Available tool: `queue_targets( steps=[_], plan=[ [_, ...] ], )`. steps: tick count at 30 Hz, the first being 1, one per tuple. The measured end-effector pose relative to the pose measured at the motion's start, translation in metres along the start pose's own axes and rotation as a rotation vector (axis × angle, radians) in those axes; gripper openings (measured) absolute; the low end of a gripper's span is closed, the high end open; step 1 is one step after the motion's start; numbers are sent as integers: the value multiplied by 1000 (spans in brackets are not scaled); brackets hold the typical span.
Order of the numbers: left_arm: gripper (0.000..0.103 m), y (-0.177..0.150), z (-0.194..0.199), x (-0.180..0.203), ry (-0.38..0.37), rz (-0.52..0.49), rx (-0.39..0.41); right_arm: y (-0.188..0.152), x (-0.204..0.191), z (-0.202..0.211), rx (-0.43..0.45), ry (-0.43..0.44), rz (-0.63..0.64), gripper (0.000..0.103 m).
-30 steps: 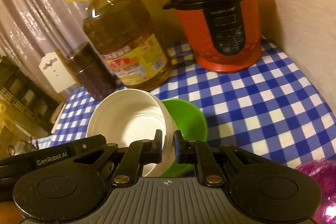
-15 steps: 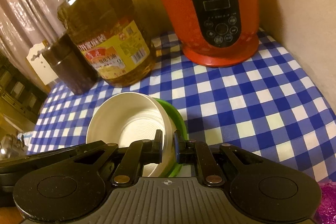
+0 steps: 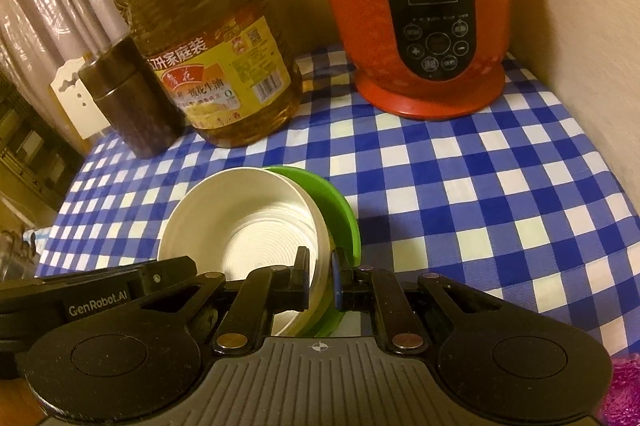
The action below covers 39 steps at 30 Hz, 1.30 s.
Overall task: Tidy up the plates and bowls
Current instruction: 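Lower the white bowl into the green bowl and open both grippers, then withdraw both tools from the nested bowls toward the steel bowl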
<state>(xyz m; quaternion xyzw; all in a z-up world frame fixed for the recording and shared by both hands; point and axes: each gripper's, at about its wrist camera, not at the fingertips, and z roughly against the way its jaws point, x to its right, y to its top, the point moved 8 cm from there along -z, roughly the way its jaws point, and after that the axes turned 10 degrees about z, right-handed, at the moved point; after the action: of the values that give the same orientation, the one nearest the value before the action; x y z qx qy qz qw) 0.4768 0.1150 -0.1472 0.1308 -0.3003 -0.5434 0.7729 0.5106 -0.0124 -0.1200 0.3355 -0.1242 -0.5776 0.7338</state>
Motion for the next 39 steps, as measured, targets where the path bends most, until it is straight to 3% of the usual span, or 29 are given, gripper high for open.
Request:
queue_targets(
  steps=[9, 16, 25, 33, 39],
  plan=[
    [11, 1, 1, 0, -11, 0, 16, -1, 0, -1, 15, 2, 12, 12],
    [15, 2, 11, -2, -35, 9, 57, 7, -1, 8, 70, 17, -6, 28],
    [20, 5, 28, -11, -51, 59, 111, 12, 8, 23, 128, 11, -53, 30],
    [22, -7, 62, -12, -74, 83, 144, 6, 6, 57, 157, 9, -89, 33],
    [23, -31, 99, -13, -62, 73, 158, -18, -12, 94, 156, 4, -82, 44]
  ],
)
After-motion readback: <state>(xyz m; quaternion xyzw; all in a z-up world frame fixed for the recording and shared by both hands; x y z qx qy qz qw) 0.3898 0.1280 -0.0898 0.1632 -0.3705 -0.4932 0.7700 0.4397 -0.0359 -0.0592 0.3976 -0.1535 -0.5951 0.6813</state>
